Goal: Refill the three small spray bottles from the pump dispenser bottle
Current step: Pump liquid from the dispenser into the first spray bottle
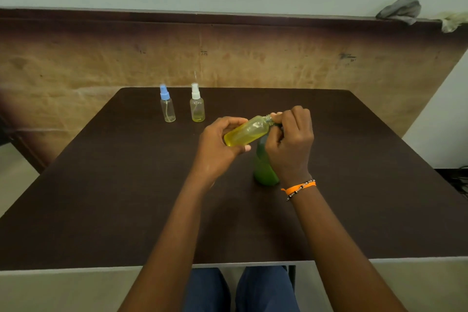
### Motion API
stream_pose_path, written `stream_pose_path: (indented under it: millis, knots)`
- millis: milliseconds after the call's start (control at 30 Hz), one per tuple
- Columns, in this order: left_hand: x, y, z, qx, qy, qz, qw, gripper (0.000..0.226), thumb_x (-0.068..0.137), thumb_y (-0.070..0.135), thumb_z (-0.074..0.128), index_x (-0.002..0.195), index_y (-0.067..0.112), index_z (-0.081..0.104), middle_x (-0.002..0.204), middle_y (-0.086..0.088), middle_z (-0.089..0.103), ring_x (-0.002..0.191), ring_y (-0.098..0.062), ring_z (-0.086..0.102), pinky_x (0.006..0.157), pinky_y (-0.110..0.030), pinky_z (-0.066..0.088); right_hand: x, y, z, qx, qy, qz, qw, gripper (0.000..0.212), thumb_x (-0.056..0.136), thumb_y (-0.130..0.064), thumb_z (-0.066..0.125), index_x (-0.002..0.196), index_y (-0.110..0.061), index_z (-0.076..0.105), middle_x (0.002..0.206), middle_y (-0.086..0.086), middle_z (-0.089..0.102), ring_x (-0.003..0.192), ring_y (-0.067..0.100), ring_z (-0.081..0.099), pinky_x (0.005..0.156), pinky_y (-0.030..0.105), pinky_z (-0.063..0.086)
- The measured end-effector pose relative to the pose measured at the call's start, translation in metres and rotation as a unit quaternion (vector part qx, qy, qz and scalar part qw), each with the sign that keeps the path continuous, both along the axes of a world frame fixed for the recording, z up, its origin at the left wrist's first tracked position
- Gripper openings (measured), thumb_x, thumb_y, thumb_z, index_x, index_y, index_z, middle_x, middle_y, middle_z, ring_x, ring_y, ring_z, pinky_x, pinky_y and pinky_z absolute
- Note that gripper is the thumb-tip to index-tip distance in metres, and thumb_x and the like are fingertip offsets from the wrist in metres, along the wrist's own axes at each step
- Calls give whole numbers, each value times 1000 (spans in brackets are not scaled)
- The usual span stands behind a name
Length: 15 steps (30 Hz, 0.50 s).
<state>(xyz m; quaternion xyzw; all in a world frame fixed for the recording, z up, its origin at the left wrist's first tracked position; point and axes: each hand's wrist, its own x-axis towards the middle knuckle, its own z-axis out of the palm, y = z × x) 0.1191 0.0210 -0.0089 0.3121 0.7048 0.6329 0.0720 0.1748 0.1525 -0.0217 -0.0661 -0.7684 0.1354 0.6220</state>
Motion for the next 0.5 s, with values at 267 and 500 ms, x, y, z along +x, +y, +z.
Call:
stream_pose_path:
  millis: [267, 500]
  knots:
    - [-2, 0, 4, -1, 2, 7, 1000, 51, 64, -6, 77, 104, 23, 64, 109, -1, 68, 103, -10, 63, 91, -39, 53, 2, -3, 10, 4, -35, -12, 999, 15, 74, 4, 40, 68, 0, 53, 71, 16, 48, 71, 23, 36, 60, 33, 33]
    - [0, -1, 1, -9, -7, 12, 1000, 50, 64, -8, 76, 106, 17, 64, 108, -2, 68, 101, -9, 63, 90, -37, 54, 0, -1, -2, 9, -21, -18, 1000, 21, 75, 10, 39, 70, 3, 58, 70, 17, 50, 70, 22, 35, 57, 34, 34]
